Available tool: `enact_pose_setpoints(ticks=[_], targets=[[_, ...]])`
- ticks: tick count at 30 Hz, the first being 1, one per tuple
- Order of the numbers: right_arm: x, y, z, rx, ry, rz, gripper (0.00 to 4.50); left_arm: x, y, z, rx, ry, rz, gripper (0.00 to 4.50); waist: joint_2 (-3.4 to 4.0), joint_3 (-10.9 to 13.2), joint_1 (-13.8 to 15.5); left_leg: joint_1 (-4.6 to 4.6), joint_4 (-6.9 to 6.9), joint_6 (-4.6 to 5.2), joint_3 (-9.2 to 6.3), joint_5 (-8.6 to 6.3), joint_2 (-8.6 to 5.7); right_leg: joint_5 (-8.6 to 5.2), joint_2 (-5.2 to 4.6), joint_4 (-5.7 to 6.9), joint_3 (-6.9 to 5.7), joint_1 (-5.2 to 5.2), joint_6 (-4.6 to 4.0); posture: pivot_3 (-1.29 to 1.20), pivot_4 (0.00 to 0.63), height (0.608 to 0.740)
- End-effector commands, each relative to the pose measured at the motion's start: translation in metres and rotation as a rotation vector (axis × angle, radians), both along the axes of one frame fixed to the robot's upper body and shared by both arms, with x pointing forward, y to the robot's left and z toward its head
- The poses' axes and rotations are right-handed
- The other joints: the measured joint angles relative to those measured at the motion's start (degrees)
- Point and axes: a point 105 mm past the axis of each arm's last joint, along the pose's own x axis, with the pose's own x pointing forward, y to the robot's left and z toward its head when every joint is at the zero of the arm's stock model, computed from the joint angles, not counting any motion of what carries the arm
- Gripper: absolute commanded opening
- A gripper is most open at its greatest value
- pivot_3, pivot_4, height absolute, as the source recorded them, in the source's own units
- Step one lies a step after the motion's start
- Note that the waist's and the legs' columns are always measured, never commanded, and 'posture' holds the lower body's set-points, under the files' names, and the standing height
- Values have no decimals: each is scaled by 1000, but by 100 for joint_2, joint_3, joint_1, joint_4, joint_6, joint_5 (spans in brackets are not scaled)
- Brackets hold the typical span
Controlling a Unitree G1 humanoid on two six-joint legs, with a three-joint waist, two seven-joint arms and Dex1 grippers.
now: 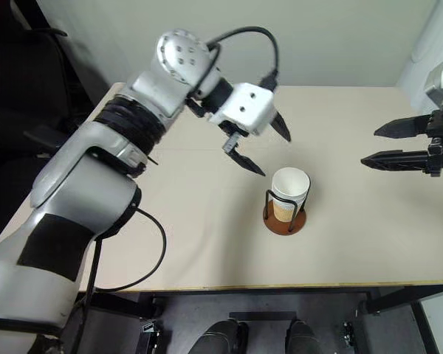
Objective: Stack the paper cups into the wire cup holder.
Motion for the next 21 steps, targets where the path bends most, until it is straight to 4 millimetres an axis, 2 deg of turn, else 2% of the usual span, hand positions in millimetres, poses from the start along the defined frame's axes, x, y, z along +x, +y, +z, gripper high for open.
enact_pose_setpoints(ticks=[1, 5, 12, 21], targets=[[5, 5, 8, 10, -107, -7, 3384, 3, 25, 14, -143, 95, 84, 4488, 2, -1, -22, 1, -2, -2, 2, 2, -1, 1, 2, 1, 1, 0, 0, 0, 150, 740], [25, 13, -5, 69, -139, -26, 3384, 2, 54, 23, -346, 248, 183, 4488, 3, -3, -42, 6, -7, -7, 9, 8, 1, 5, 16, 3, -9, -3, -2, 0, 150, 740], [67, 20, -33, 196, -179, -131, 3384, 14, 99, 1, -600, 333, 476, 4488, 7, -7, -51, 11, 11, -9, -5, 14, 5, 13, 6, 6, -10, 6, -11, 0, 150, 740], [104, 4, -58, 261, -257, -318, 3384, 31, 144, -21, -882, 359, 819, 4488, 7, -7, -29, 15, 17, -24, -5, 31, 3, 39, 11, 6, -9, 7, -68, 0, 150, 740]])
